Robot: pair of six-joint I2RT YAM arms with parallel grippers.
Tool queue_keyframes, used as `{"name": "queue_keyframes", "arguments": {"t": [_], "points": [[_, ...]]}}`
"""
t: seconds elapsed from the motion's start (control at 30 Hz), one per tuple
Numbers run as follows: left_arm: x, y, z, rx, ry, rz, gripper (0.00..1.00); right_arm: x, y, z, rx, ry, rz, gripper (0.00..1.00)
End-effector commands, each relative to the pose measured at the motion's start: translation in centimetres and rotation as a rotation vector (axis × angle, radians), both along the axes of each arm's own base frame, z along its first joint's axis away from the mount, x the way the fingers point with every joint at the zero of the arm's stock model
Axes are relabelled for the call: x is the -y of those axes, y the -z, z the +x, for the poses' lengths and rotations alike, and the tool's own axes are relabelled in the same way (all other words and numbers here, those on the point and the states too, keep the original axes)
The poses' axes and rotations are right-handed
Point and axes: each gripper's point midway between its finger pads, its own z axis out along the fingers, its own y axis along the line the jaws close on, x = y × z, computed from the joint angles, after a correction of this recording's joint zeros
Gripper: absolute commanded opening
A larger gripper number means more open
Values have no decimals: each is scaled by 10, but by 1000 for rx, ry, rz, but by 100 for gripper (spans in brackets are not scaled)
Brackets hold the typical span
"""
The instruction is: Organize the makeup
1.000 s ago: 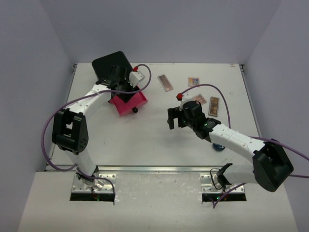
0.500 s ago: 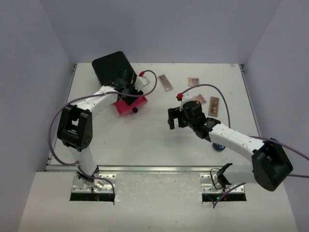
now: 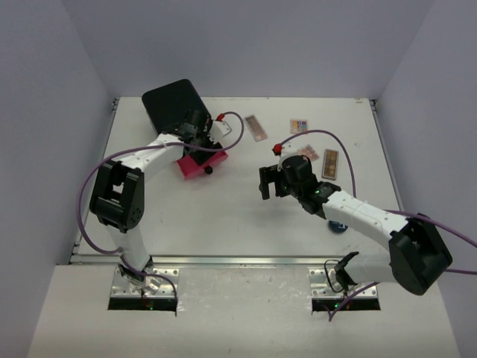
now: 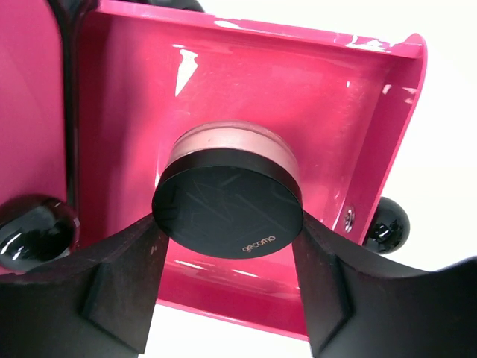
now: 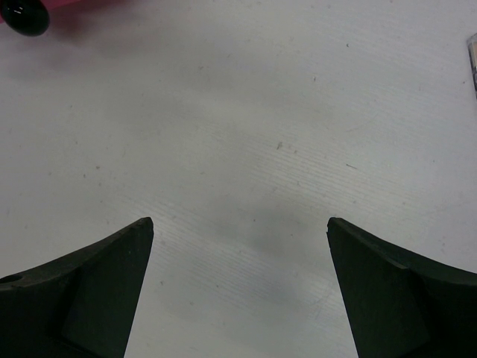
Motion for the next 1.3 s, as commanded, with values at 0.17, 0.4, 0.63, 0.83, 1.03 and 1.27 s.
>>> {"name": "queue_keyframes", "arguments": {"t": [0.17,0.4,0.63,0.83,1.03,1.27], "points": [[13,-25,18,86,9,-30,74,34,-8,8,-12,130,-16,99],[29,-57,20,98,26,-112,74,105,3,5,-141,376,0,99],[68,-134,27,172,87,-330,75,178,28,-19,-268,634,19,99],[47,-197,65,404,4,-335,93,195,60,-53,-385,724,1,99],[-21,-209,115,442,-172,-397,95,218,74,-73,-446,848,-106,99],[-105,-182,157,502,-378,-300,95,214,69,-87,-495,849,-100,99]]}}
